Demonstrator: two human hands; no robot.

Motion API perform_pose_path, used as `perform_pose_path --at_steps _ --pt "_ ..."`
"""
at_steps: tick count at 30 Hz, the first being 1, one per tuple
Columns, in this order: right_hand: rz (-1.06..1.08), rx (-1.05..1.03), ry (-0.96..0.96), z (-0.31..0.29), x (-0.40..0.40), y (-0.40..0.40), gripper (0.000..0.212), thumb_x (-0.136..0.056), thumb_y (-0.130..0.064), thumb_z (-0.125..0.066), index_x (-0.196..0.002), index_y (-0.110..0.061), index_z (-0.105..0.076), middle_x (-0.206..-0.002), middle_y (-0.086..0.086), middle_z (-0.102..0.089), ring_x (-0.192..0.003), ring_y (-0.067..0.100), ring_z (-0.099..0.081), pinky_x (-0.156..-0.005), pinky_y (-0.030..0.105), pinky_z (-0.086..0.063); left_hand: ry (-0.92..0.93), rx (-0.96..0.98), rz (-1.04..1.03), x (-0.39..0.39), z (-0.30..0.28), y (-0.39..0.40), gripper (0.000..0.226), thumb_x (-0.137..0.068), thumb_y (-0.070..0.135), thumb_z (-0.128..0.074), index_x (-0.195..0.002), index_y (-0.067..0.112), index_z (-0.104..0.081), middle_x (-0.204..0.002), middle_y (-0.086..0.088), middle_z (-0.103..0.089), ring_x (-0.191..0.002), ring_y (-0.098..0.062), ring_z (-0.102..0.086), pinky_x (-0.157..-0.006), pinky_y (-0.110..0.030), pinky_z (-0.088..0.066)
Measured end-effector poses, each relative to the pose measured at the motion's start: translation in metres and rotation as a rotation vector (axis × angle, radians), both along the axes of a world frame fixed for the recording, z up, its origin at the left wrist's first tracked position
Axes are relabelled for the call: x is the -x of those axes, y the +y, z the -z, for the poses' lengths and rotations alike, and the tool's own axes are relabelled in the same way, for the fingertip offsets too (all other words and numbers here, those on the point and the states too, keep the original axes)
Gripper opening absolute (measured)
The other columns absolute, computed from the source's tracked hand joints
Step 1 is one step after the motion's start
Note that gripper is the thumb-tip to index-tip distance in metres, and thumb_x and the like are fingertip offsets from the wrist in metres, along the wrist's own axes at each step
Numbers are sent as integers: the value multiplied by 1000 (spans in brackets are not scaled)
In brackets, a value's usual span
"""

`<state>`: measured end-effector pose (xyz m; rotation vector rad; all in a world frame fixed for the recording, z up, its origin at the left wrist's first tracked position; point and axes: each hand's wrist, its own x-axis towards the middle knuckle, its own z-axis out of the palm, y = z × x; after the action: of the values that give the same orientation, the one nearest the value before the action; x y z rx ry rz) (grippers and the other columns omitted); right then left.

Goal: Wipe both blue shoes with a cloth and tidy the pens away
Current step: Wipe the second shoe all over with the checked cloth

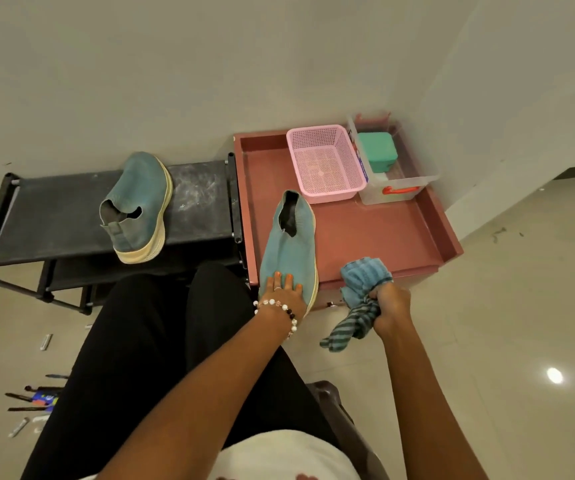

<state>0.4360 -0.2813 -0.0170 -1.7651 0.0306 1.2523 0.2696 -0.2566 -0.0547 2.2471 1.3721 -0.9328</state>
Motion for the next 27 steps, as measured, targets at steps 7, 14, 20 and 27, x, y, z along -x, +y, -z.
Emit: perform_pose_path --at_steps 7,14,20,27 --pt "-56 -65 -132 9 1 3 15 -88 2 -49 -82 -1 -63 -82 16 -65 -69 29 -64 -74 46 -57 -49 -32 370 -5 -8 -6 91 -81 19 -72 -149 0 -15 -152 -21 -19 -140 -44 -17 -116 -49 -18" --pt "-113 -102 -516 18 -5 7 28 -85 0 -40 -67 -14 -56 -77 11 -61 -71 25 -58 -64 34 -52 -66 -132 492 5 -4 23 64 -99 5 -41 -154 17 -10 -161 -5 -2 -148 -29 0 -119 -48 -4" --pt "-192 -296 -817 27 -9 6 22 -80 -6 -42 -88 0 -63 -73 5 -57 -74 23 -51 -65 29 -41 -132 -302 -3 4 9 29 51 -103 6 -21 -153 5 -9 -160 -15 10 -148 -28 9 -120 -46 2" --pt "-897 -353 -1307 58 27 30 58 -69 -6 -36 -122 -1 -59 -121 18 -60 -104 36 -46 -84 42 -47 -145 -351 -219 0 19 27 55 -102 8 -14 -149 3 13 -156 -12 24 -145 -27 20 -117 -43 9"
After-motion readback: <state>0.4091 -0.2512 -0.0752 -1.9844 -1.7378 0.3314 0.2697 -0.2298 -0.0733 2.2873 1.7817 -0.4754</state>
